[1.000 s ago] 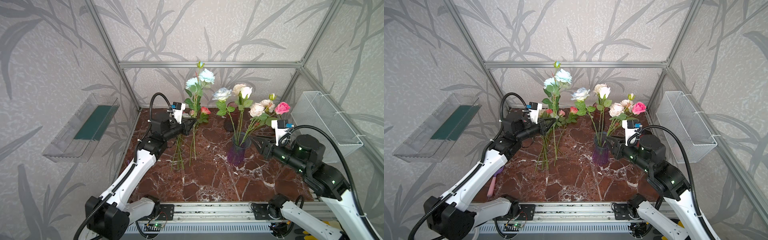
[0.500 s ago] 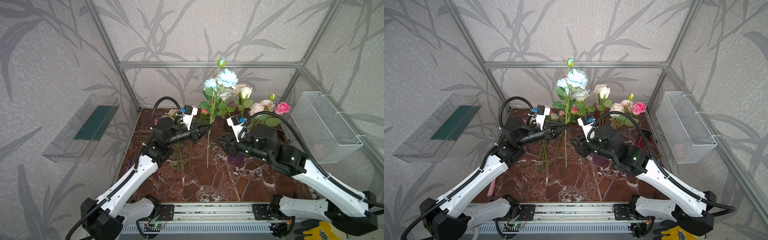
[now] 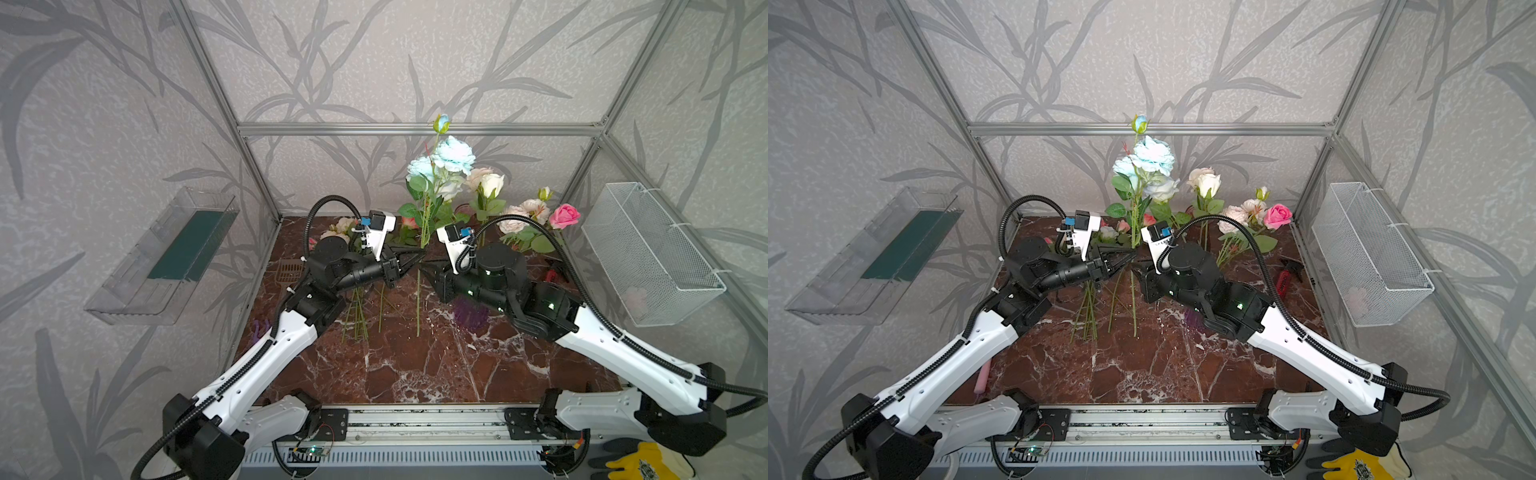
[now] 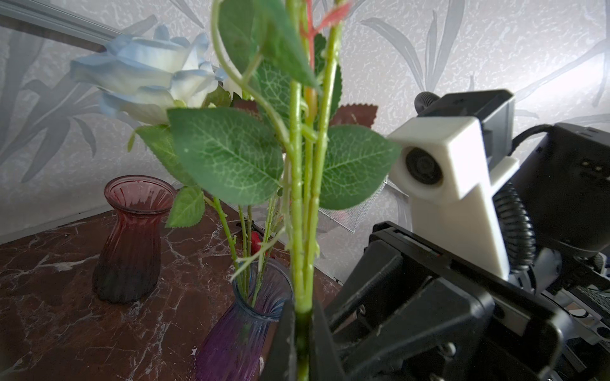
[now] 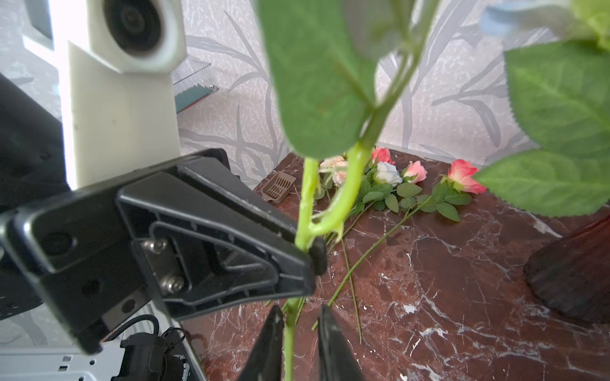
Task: Arrange the flowers into the vase
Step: 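Grasp the pale teal rose stem with the right gripper from the left gripper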
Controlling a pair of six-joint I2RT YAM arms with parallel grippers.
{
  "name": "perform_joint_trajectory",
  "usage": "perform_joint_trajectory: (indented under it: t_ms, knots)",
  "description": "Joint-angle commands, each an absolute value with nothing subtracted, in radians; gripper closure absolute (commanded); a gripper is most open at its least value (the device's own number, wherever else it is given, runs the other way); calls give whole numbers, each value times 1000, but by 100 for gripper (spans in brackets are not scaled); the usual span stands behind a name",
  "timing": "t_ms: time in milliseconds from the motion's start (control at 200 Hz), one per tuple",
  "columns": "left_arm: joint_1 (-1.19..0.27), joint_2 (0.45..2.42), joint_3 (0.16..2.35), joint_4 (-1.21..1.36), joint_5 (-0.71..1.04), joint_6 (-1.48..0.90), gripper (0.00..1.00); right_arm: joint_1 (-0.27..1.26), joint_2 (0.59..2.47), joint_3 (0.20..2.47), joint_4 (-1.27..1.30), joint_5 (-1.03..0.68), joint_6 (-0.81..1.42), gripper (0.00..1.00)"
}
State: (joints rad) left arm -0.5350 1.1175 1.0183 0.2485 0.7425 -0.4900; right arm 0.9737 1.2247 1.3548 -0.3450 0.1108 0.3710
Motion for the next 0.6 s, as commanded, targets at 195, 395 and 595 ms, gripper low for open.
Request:
perform_joint_trajectory:
  t_ms: [195, 395, 595]
  knots:
    - [-538, 1099, 1007, 309, 753, -501, 100, 979, 1279, 1369, -295, 117, 393, 79]
    - [-537, 1101, 1003, 313, 752, -503, 100, 979, 1249, 1330, -258, 140, 407, 94]
    - [-528, 1080, 997, 285, 702, -483, 38, 979, 1200, 1291, -232, 189, 373, 100]
